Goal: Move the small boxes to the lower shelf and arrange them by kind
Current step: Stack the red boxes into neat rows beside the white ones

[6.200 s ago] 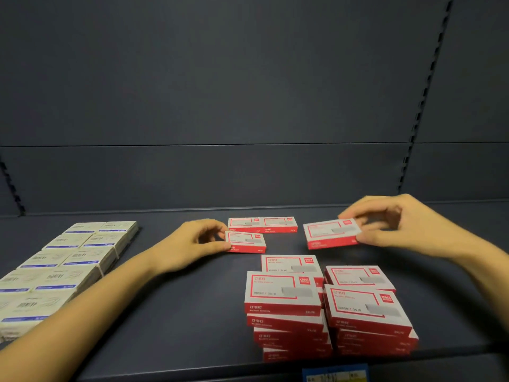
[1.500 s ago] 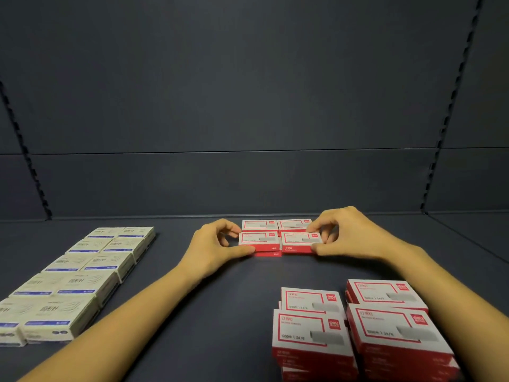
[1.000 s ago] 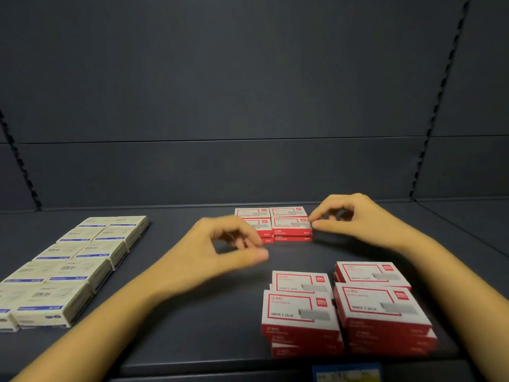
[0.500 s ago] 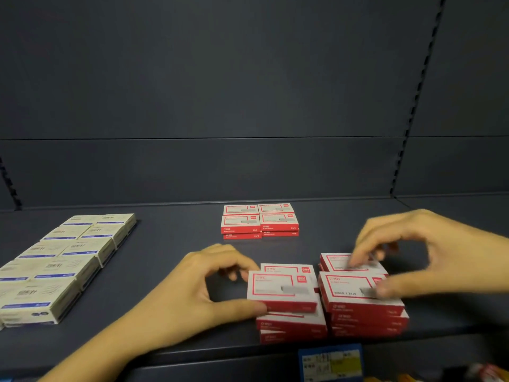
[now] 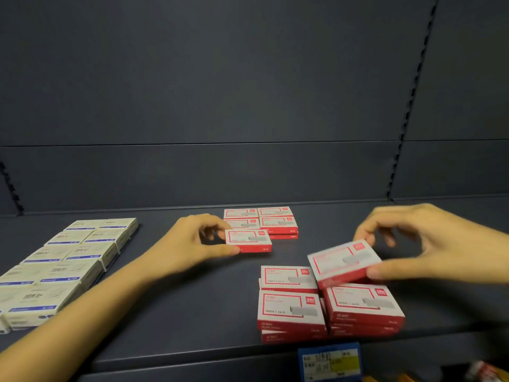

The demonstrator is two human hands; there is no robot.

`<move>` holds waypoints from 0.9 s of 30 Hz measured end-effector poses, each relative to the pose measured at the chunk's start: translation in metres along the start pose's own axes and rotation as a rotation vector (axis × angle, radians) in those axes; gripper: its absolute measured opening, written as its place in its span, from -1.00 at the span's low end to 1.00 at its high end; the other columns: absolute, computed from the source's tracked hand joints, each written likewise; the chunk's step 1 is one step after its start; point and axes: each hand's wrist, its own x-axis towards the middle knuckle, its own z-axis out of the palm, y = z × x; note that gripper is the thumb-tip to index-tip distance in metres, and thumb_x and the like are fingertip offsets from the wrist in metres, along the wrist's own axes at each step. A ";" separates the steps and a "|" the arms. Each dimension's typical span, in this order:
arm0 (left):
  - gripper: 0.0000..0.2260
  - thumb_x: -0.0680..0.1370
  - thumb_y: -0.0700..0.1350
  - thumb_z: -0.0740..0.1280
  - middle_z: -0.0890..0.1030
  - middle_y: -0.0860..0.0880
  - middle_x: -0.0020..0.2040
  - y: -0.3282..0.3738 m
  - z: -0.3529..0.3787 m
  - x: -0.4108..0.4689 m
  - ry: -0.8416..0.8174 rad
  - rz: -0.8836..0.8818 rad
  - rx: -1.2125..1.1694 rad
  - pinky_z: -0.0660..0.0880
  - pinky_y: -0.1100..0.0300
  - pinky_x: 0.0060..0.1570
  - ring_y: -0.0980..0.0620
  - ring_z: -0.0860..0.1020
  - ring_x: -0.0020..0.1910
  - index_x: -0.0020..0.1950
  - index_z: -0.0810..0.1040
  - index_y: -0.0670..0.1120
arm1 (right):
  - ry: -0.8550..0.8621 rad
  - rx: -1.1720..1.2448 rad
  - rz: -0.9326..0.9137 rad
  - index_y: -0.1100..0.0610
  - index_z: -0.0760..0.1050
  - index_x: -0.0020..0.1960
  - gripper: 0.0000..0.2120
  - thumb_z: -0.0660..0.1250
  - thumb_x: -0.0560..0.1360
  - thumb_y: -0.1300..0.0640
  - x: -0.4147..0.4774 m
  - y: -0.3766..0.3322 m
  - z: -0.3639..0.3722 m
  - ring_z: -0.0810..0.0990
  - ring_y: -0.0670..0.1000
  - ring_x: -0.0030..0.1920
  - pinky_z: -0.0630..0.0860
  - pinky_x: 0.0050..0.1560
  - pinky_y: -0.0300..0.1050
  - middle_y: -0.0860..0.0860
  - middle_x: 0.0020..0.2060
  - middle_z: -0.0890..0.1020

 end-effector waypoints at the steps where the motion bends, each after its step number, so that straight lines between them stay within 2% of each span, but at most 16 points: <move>1: -0.73 0.30 0.06 0.50 0.65 0.12 -0.10 -0.004 0.002 0.002 -0.016 -0.020 -0.007 0.45 0.35 -0.19 0.13 0.54 -0.18 -0.04 0.63 0.07 | 0.015 0.031 0.013 -0.20 0.52 -0.02 -0.60 0.33 0.26 -0.40 0.008 -0.001 0.000 0.52 -0.11 -0.10 0.40 -0.22 -0.38 -0.23 -0.07 0.59; 3: -0.77 0.30 0.05 0.51 0.65 0.12 -0.14 -0.013 0.007 0.005 -0.046 -0.052 -0.027 0.45 0.35 -0.22 0.16 0.51 -0.25 -0.08 0.63 0.08 | 0.032 0.093 0.053 -0.20 0.54 -0.06 -0.62 0.32 0.23 -0.38 0.025 0.000 0.005 0.51 -0.14 -0.12 0.41 -0.22 -0.38 -0.27 -0.09 0.59; 5: -0.81 0.30 0.03 0.52 0.65 0.17 -0.20 -0.020 0.013 0.004 -0.052 -0.074 -0.047 0.42 0.40 -0.25 0.23 0.47 -0.29 -0.12 0.62 0.11 | 0.025 0.114 0.109 -0.17 0.54 -0.07 -0.60 0.33 0.19 -0.35 0.045 0.001 0.014 0.51 -0.14 -0.19 0.44 -0.23 -0.26 -0.25 -0.13 0.60; 8: -0.77 0.29 0.02 0.53 0.65 0.17 -0.17 -0.027 0.018 0.002 -0.010 -0.094 -0.044 0.41 0.46 -0.23 0.28 0.45 -0.29 -0.10 0.60 0.08 | -0.007 0.088 0.189 -0.09 0.53 -0.03 -0.69 0.41 0.30 -0.20 0.070 0.008 0.033 0.50 -0.08 -0.24 0.49 -0.21 -0.12 -0.17 -0.13 0.59; 13: -0.73 0.28 0.04 0.53 0.65 0.17 -0.12 -0.029 0.020 0.001 0.044 -0.099 -0.013 0.43 0.34 -0.10 0.19 0.49 -0.17 -0.09 0.57 0.10 | -0.063 0.158 0.236 -0.04 0.54 0.05 -0.70 0.44 0.35 -0.07 0.089 0.029 0.056 0.46 -0.10 -0.31 0.40 -0.30 -0.29 -0.15 -0.08 0.59; 18: -0.69 0.28 0.07 0.52 0.62 0.13 -0.04 -0.033 0.020 0.003 0.064 -0.137 0.034 0.47 0.24 -0.02 0.12 0.51 -0.05 -0.02 0.57 0.08 | -0.048 0.273 0.272 -0.06 0.57 0.01 -0.72 0.48 0.32 -0.04 0.094 0.041 0.072 0.47 -0.21 -0.44 0.38 -0.41 -0.39 -0.16 -0.10 0.64; 21: -0.69 0.28 0.05 0.52 0.61 0.14 -0.05 -0.033 0.020 0.005 0.065 -0.161 0.031 0.44 0.33 -0.10 0.13 0.50 -0.07 -0.03 0.56 0.08 | -0.037 0.324 0.279 -0.09 0.57 -0.05 -0.76 0.51 0.31 -0.02 0.096 0.042 0.078 0.47 -0.28 -0.47 0.37 -0.44 -0.46 -0.19 -0.15 0.65; 24: -0.68 0.27 0.04 0.54 0.58 0.13 -0.08 -0.029 0.021 0.005 0.095 -0.167 0.038 0.37 0.41 -0.18 0.15 0.48 -0.13 -0.06 0.52 0.07 | -0.022 0.404 0.303 -0.09 0.58 -0.05 -0.75 0.50 0.29 -0.06 0.093 0.042 0.075 0.48 -0.22 -0.47 0.41 -0.39 -0.41 -0.19 -0.21 0.67; 27: -0.65 0.26 0.07 0.53 0.55 0.12 -0.11 -0.019 0.021 -0.001 0.171 -0.102 0.067 0.35 0.48 -0.18 0.18 0.47 -0.13 -0.07 0.50 0.05 | 0.115 0.446 0.338 -0.11 0.61 -0.07 -0.69 0.44 0.24 -0.18 0.083 0.048 0.065 0.56 -0.07 -0.31 0.49 -0.19 -0.29 -0.21 -0.29 0.67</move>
